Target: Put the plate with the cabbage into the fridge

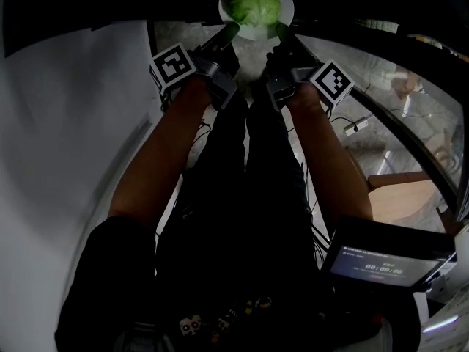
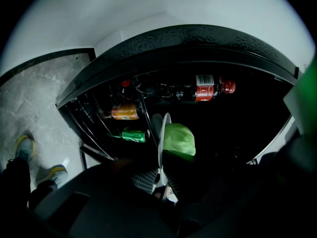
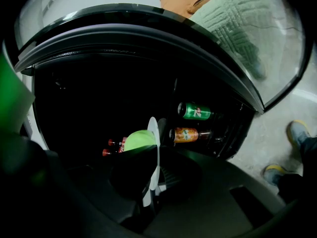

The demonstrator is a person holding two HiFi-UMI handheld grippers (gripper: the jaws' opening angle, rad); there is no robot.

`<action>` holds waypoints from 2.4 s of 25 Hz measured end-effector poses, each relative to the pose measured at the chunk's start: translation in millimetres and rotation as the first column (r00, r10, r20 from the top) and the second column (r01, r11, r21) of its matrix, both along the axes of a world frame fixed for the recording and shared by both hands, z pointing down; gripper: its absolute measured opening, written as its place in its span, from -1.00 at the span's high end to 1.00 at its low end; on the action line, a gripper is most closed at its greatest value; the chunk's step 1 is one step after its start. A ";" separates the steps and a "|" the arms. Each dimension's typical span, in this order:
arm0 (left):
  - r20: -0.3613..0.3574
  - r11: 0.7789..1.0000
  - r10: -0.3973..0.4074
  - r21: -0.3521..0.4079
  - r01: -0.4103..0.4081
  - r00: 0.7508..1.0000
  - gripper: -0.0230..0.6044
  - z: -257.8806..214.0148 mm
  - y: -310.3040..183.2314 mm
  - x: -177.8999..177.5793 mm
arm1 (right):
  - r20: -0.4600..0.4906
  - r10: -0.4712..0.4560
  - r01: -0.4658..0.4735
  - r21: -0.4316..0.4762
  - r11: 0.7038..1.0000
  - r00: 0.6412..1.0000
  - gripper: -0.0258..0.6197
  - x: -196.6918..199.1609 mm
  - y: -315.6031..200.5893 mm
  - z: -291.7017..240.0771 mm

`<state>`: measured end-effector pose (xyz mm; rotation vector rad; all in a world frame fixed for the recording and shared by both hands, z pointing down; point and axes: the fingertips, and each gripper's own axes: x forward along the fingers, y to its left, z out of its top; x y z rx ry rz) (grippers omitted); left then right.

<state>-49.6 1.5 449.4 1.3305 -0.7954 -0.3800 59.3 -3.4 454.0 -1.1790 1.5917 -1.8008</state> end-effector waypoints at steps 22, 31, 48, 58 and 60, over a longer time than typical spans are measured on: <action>-0.038 1.000 -0.009 -0.029 0.008 0.999 0.89 7.7 30.4 25.5 | 0.013 0.033 -0.033 0.023 0.999 0.999 0.87 4.7 -1.3 7.6; -0.042 0.999 -0.028 -0.034 0.026 0.999 0.89 13.3 29.4 28.3 | -0.011 0.014 -0.013 0.047 0.999 1.000 0.86 6.1 -1.1 7.4; -0.076 0.992 -0.120 -0.041 0.117 0.990 0.89 17.0 -3.7 15.3 | -0.013 0.020 -0.020 0.044 0.999 1.000 0.63 5.7 3.5 6.5; -0.067 0.984 -0.171 -0.059 0.167 0.983 0.89 2.5 -30.1 9.9 | 0.004 0.037 -0.037 0.025 0.999 0.999 0.63 3.4 0.1 -3.4; -0.062 0.977 -0.201 -0.084 0.196 0.978 0.89 0.3 -33.1 9.5 | 0.005 0.036 -0.036 0.023 0.999 0.999 0.63 3.2 0.6 -5.8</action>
